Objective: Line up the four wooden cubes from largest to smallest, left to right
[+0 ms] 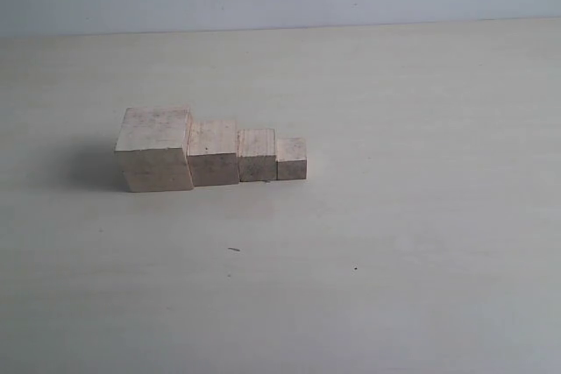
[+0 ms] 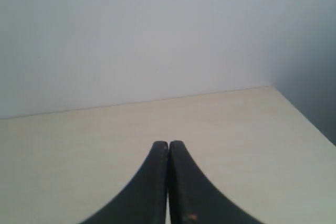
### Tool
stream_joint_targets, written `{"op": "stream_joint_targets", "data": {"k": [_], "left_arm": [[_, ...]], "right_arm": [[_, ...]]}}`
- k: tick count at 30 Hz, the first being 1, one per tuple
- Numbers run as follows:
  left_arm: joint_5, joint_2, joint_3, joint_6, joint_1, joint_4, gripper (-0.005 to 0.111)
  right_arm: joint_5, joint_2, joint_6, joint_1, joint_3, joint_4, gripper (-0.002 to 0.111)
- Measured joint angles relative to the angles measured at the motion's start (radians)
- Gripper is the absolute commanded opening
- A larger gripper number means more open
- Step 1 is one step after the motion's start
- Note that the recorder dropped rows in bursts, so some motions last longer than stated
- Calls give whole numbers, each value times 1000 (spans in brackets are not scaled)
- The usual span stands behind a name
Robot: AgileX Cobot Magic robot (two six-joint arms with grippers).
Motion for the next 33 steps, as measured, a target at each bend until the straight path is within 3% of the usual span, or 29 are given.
{"op": "stream_joint_targets", "data": {"k": [3,8,21,33], "left_arm": [[0,0,0,0,0,0,0],[0,0,0,0,0,0,0],[0,0,0,0,0,0,0],[0,0,0,0,0,0,0]], "right_arm": [[-13,-128,0,-66,102,-2,0],[-55,-247,0,-85,229,-2,0],[-166,-264,50,-85,406,1,0],[-186,-327,63,22,475,-51,0]]}}
